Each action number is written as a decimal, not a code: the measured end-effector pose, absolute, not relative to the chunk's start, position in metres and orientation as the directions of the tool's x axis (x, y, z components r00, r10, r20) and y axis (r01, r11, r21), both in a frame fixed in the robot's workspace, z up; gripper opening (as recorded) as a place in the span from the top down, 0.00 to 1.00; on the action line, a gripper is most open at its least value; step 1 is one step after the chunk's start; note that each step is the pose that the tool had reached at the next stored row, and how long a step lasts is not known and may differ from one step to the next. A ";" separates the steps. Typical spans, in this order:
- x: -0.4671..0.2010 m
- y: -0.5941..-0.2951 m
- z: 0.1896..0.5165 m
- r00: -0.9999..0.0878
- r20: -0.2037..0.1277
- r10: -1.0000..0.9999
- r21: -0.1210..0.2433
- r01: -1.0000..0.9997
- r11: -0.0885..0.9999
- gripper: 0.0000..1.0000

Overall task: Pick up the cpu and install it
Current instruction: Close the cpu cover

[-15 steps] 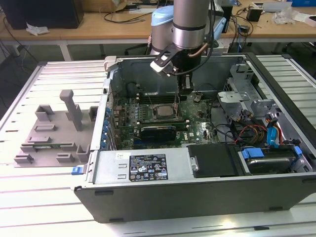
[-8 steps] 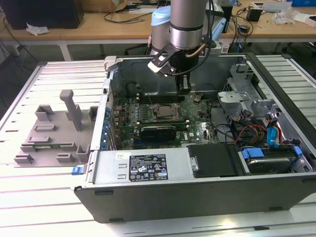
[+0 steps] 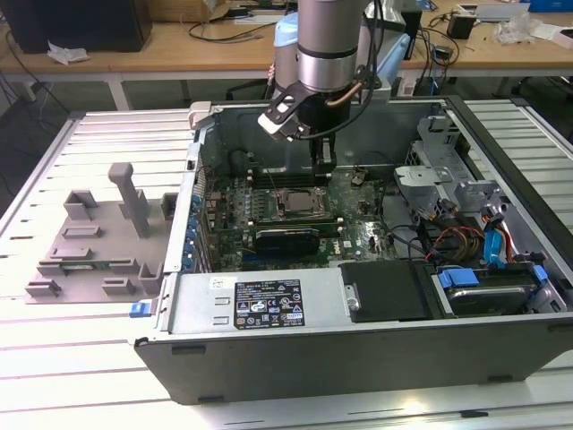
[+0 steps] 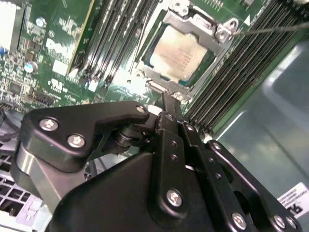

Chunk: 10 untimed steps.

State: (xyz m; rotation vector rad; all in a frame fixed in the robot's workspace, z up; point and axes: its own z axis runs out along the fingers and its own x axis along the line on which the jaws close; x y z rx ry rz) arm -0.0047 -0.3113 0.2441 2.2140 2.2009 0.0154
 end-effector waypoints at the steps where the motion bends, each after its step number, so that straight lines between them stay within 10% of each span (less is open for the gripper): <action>1: -0.005 -0.311 0.243 0.006 -0.007 1.000 0.021 1.000 -0.006 0.89; 10: -0.029 -0.312 0.232 0.006 -0.007 1.000 0.020 1.000 -0.006 0.89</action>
